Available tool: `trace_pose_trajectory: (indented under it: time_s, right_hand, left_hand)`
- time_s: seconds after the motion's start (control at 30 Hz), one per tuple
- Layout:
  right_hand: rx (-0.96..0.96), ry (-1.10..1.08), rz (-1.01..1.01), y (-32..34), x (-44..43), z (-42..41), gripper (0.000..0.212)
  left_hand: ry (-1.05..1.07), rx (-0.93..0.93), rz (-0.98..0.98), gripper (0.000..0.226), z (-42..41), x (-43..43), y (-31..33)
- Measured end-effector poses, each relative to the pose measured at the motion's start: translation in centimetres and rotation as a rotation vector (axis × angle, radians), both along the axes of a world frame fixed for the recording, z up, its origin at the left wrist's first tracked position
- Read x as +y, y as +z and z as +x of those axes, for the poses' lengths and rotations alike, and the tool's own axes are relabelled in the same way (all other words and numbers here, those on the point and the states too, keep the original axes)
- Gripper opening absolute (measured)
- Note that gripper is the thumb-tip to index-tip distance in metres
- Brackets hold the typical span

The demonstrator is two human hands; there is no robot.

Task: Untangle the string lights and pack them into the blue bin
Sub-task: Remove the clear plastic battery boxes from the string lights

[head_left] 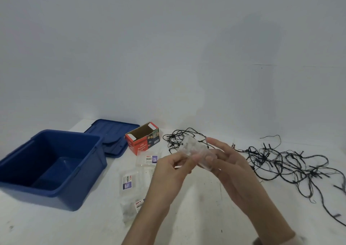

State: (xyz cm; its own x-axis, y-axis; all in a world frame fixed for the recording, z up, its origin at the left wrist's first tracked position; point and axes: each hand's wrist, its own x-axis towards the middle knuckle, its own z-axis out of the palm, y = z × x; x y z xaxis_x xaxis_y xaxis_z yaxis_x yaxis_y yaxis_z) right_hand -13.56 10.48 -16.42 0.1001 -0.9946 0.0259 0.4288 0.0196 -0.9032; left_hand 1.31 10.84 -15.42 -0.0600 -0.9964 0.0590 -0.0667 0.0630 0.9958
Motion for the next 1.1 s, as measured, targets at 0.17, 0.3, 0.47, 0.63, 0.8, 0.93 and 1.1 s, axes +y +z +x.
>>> trace_pose_trajectory:
  time_s: [0.17, 0.3, 0.47, 0.63, 0.8, 0.93, 1.1]
  right_hand:
    - [0.638, 0.218, -0.1, -0.8, -1.0, -0.9, 0.02]
    - [0.832, 0.325, -0.181, -1.9, -2.2, 0.3, 0.018]
    - [0.756, 0.247, -0.191, -4.4, -3.4, 3.3, 0.006]
    - [0.621, 0.14, -0.079, -6.1, -4.1, 4.5, 0.003]
    - [0.639, 0.131, -0.053, -6.7, -4.1, 4.6, 0.005]
    - [0.643, 0.125, -0.036, -6.7, -4.0, 4.3, 0.007]
    - [0.374, 0.119, 0.014, -4.6, -3.4, 4.9, 0.011]
  left_hand:
    - [-0.14, -0.148, 0.066, 0.038, 2.0, -0.4, -1.8]
    - [-0.095, -0.248, 0.078, 0.015, 3.9, -0.7, -2.8]
    - [-0.132, -0.252, 0.201, 0.033, 7.6, -1.8, -3.7]
    - [0.31, -0.745, 0.393, 0.071, 12.5, -6.3, -8.9]
    - [0.292, -0.899, 0.655, 0.104, 12.9, -7.5, -11.7]
    - [0.393, -0.78, 0.588, 0.09, 12.9, -7.6, -11.8]
    - [0.516, -0.535, 0.349, 0.082, 11.6, -5.9, -7.6]
